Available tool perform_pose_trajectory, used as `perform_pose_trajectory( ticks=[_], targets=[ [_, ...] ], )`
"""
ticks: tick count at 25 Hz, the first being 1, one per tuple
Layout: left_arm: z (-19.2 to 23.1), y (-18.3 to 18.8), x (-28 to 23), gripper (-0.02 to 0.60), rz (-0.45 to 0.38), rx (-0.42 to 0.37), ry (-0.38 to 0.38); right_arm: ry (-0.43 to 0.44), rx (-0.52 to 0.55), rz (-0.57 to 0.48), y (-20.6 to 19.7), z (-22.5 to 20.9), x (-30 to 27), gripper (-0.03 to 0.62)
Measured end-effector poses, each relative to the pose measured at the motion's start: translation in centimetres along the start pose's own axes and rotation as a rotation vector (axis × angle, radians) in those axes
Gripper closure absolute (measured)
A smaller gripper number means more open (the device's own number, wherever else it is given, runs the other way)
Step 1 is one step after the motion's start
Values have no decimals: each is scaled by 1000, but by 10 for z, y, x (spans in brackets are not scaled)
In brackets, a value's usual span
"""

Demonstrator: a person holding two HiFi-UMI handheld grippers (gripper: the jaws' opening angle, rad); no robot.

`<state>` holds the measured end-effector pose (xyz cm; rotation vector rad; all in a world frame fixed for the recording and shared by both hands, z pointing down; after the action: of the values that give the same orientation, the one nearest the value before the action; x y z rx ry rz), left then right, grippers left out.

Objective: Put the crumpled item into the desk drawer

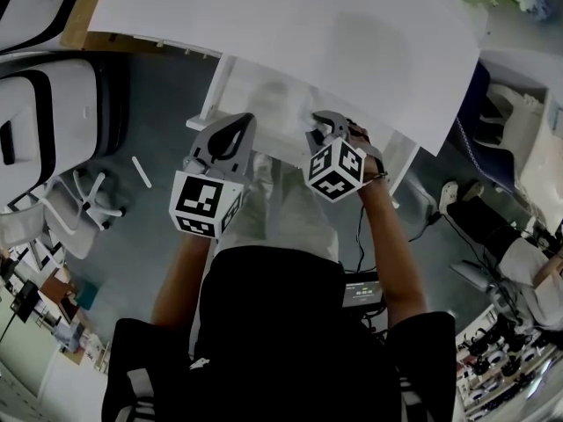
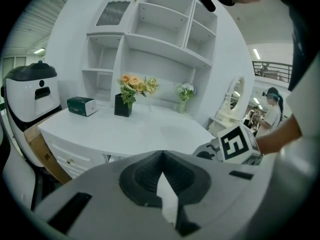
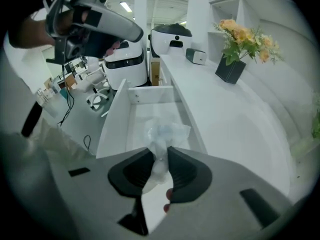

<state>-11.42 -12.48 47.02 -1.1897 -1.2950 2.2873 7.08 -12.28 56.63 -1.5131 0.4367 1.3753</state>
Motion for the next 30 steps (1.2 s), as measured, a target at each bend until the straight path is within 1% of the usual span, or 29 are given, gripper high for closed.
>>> perform_pose_trajectory(
  ticks=[7, 15, 18, 30],
  targets=[
    [1, -9, -5, 575, 18, 1, 7, 32, -2, 53, -14, 0, -23, 514],
    [6, -30, -7, 575, 69, -4, 35, 50, 44, 112, -25, 10, -49, 514],
    [8, -36, -9, 575, 88, -12, 38, 48, 68, 126, -28, 11, -56, 514],
    [6, -45, -19, 575, 99, 19, 19, 34, 110, 158, -35, 10, -71, 513]
  ],
)
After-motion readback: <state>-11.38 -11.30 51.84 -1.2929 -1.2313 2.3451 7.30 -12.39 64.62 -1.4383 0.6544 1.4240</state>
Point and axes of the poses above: the fingertips, and each gripper's own axes: x backward along the fingers, z to its left, y out of its top, the point moved 10 cm from there along x, backward along the fingers, and after that the axes turned 5 degrees about -y, right-handed, at the moved point
